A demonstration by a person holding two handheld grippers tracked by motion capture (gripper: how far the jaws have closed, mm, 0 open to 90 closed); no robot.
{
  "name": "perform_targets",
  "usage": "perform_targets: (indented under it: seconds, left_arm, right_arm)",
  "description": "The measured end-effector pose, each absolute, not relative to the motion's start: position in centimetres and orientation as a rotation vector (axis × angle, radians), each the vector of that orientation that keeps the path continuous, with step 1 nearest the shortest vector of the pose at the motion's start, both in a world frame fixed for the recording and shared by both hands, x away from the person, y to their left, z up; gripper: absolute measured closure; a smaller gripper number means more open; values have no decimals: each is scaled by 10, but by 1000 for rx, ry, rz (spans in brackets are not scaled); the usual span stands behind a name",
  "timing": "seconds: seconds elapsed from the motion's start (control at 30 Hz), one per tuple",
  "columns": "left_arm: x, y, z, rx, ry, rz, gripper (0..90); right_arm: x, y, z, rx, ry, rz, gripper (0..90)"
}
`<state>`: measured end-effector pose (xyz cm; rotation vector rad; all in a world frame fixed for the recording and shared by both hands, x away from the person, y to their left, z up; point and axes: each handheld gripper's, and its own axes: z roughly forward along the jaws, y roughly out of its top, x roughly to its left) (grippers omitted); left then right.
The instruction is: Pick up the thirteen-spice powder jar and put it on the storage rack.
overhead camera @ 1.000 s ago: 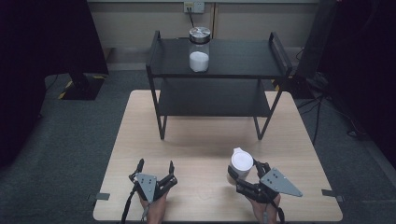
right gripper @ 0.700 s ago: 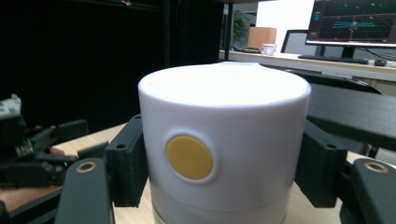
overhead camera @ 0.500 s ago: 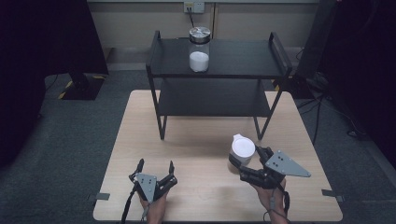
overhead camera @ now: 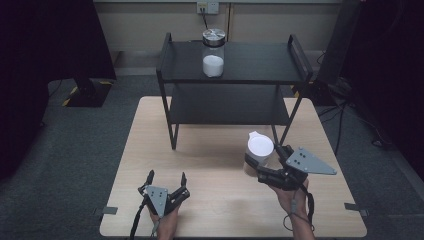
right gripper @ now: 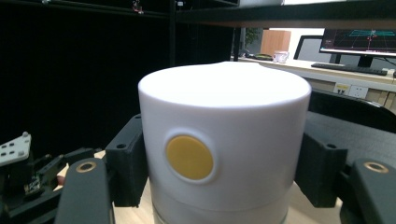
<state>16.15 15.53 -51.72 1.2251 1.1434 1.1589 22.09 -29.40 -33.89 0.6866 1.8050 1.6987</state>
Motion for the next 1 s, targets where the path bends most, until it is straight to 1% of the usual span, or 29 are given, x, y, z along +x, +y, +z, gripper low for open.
perform_targets:
  seconds: [0.27, 1.0]
  left_arm:
    - [162, 156, -517, 1226, 1142, 1158, 0]
    - [162, 156, -517, 1227, 1141, 1157, 0]
  right_arm:
    - [229, -295, -318, 664, 1792, 1702, 299]
    - [252, -281, -261, 668, 1753, 1657, 300]
